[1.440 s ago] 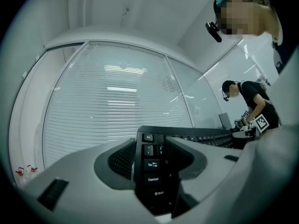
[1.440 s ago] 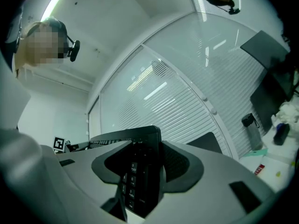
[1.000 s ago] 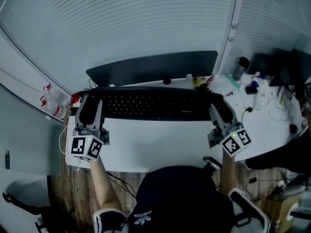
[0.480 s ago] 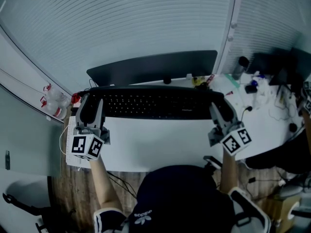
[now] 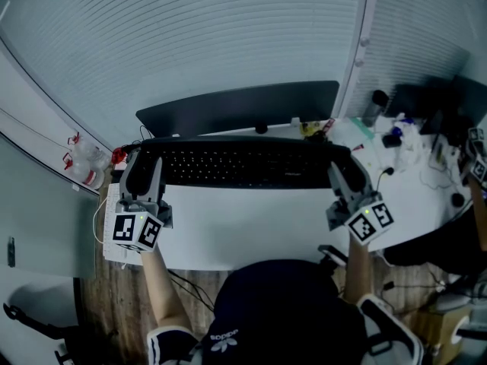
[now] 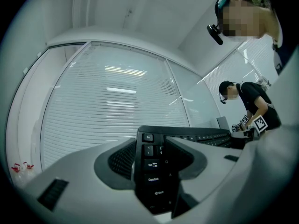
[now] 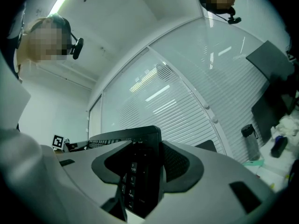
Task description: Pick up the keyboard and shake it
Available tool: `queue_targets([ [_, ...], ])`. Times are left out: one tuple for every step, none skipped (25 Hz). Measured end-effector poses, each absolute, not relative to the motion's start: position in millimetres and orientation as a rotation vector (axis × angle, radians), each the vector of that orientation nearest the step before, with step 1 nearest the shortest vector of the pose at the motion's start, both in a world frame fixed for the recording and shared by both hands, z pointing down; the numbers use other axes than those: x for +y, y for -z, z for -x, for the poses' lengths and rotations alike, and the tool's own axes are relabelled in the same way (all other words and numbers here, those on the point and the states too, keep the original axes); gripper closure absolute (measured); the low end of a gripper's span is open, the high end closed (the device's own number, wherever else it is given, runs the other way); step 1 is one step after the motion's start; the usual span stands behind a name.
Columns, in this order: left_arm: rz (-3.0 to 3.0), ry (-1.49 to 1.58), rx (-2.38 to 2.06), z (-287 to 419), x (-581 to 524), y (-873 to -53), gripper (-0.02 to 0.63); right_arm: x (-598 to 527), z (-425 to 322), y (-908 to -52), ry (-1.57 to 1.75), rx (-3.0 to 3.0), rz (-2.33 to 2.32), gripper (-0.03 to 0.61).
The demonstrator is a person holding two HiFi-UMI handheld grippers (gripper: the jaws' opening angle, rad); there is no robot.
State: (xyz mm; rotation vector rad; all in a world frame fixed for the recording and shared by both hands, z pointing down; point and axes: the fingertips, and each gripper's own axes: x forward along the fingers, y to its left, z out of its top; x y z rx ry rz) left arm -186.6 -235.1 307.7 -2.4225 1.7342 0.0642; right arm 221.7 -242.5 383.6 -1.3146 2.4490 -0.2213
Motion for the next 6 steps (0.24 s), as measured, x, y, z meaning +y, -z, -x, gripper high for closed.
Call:
queue_targets([
  [2.424,-0.065,1.736,186.5,-234.5,-307.9,0.411,-242.0,-222.2,-384.6,0.227,2.445,1.314,0.393],
  [2.425,-0.067,1.739,186.1,-234.0,-307.9,0.411,-241.6,-222.5,-384.7,0.229,2.445,1.316,0.393],
  [2.427,-0.069,1.742,185.6,-233.6,-307.7,0.411,-241.2,-222.4,-383.6,0.223,2.449,1.319,0.393],
  [2.428,-0.070,1.744,185.3,-233.4,-307.5,0.411,-240.9,-222.1,-382.5,0.219,2.453,1.322,0.392],
  [2.428,-0.071,1.747,185.1,-233.1,-307.2,0.411,-240.6,-222.0,-381.9,0.216,2.455,1.323,0.393],
  [2.429,-0.071,1.748,185.0,-232.9,-307.1,0.411,-240.4,-221.8,-381.4,0.214,2.457,1.324,0.391],
])
